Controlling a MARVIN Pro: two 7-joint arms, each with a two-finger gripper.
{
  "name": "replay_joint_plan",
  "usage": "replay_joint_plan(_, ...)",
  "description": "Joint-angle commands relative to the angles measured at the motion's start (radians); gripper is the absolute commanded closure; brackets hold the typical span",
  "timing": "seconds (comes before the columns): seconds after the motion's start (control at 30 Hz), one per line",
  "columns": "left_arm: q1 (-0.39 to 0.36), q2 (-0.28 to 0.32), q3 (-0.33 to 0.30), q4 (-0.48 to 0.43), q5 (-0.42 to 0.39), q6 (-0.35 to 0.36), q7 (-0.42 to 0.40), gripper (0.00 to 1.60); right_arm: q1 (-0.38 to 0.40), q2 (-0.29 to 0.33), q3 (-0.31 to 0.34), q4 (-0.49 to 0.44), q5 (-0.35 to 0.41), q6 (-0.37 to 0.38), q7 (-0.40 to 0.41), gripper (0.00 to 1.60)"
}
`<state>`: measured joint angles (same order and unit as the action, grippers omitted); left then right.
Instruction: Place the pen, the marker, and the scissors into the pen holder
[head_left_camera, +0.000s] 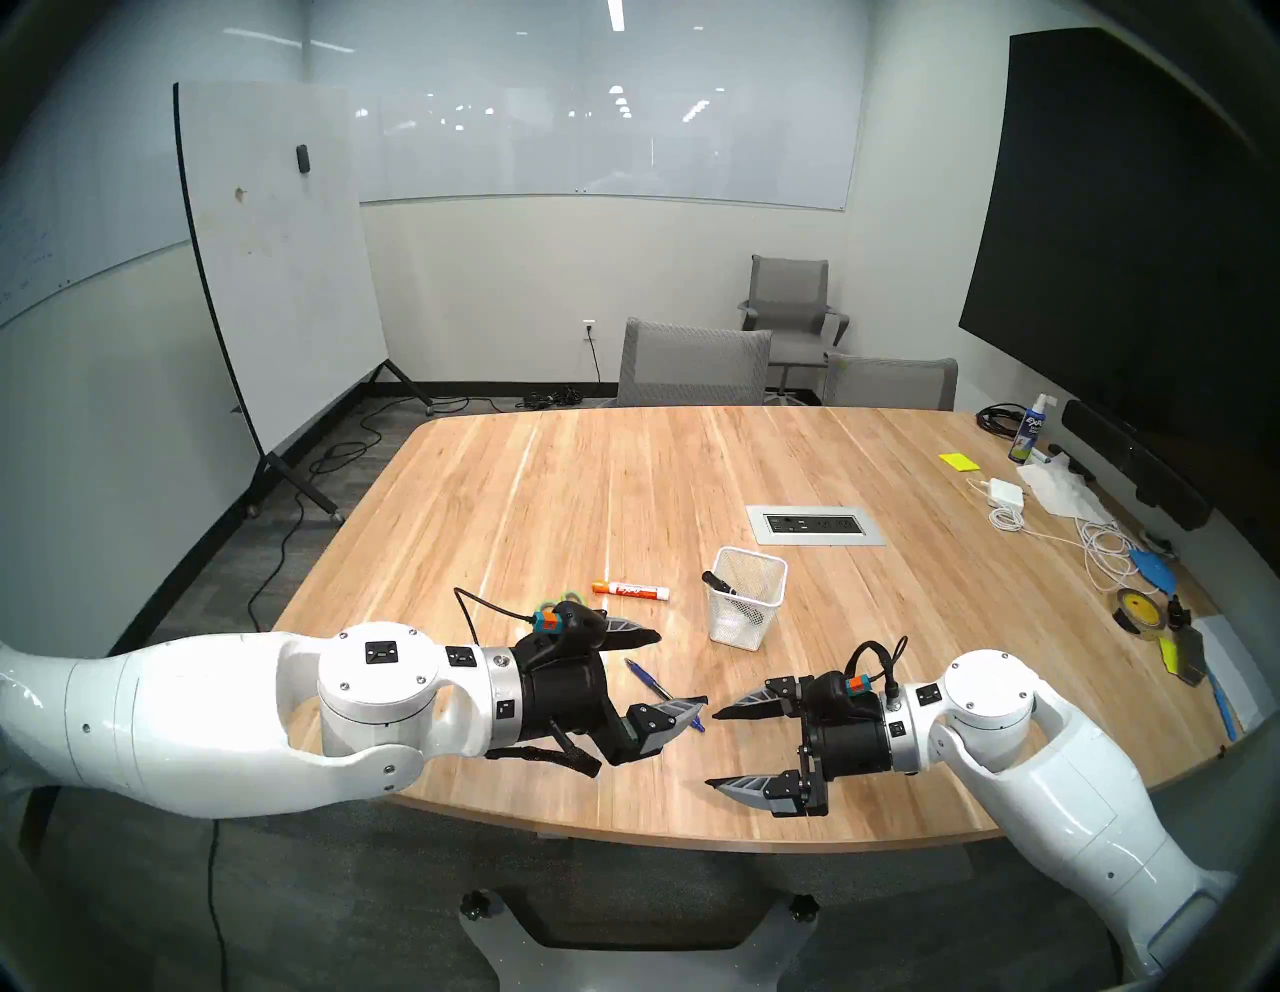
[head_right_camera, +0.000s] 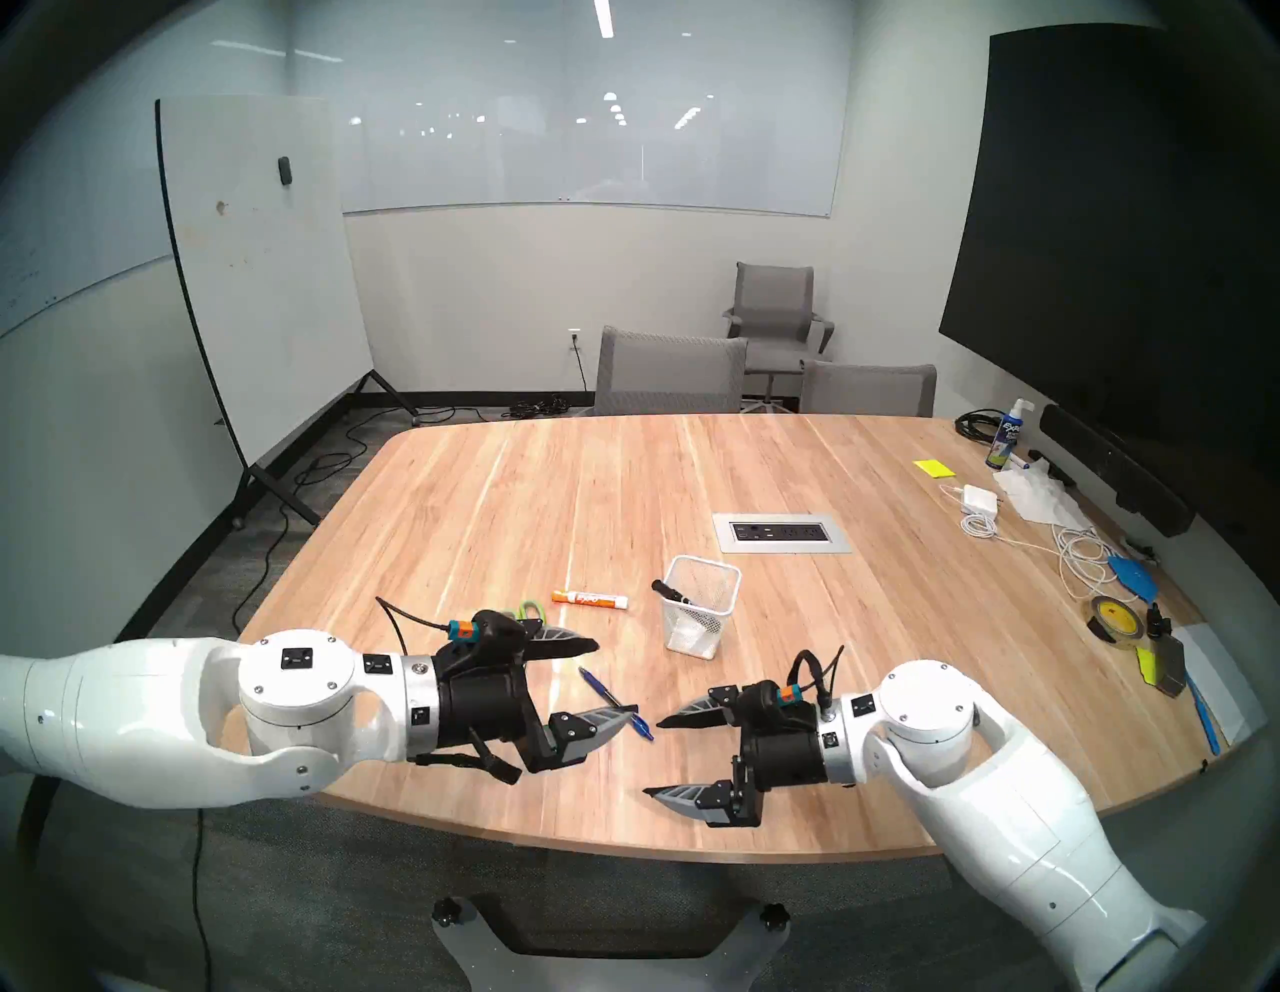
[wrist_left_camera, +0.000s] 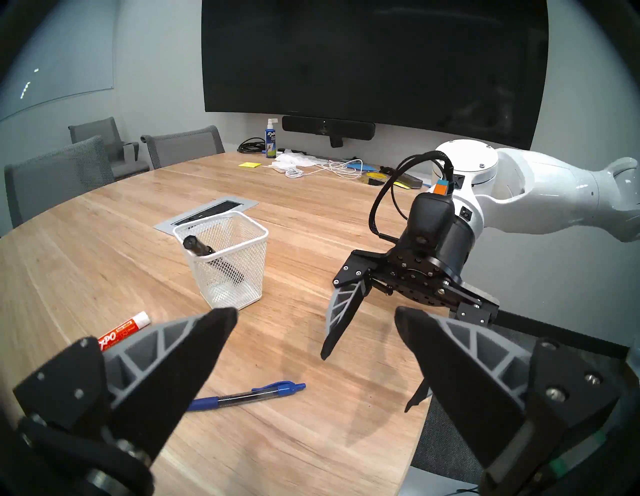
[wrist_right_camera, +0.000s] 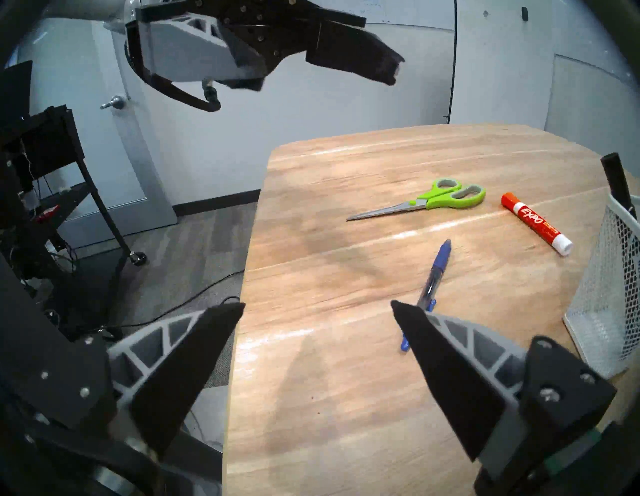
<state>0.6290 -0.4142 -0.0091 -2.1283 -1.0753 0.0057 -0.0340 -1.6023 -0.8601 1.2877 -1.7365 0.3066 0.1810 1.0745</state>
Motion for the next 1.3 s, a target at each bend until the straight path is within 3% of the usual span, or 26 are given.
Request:
replay_joint_plan(0.0,-0.008,0.0,-0.01,-0.007,0.002,-0.009,0.002,0.0,0.03,-0.033,-0.01,-0.013,-0.013,0.007,-0.028,0.0)
replay_joint_plan(0.8,-0.008,0.0,-0.01,-0.007,0.002,-0.008,0.002,0.0,0.1,-0.134,-0.082,0.059,-0.124,0.06,-0.147,0.0)
replay_joint_plan(1.27,-0.008,0.0,-0.009,-0.007,0.002,-0.008,0.002,0.0,0.15,-0.18,-0.106,0.126,-0.154,0.079,-0.172,0.0)
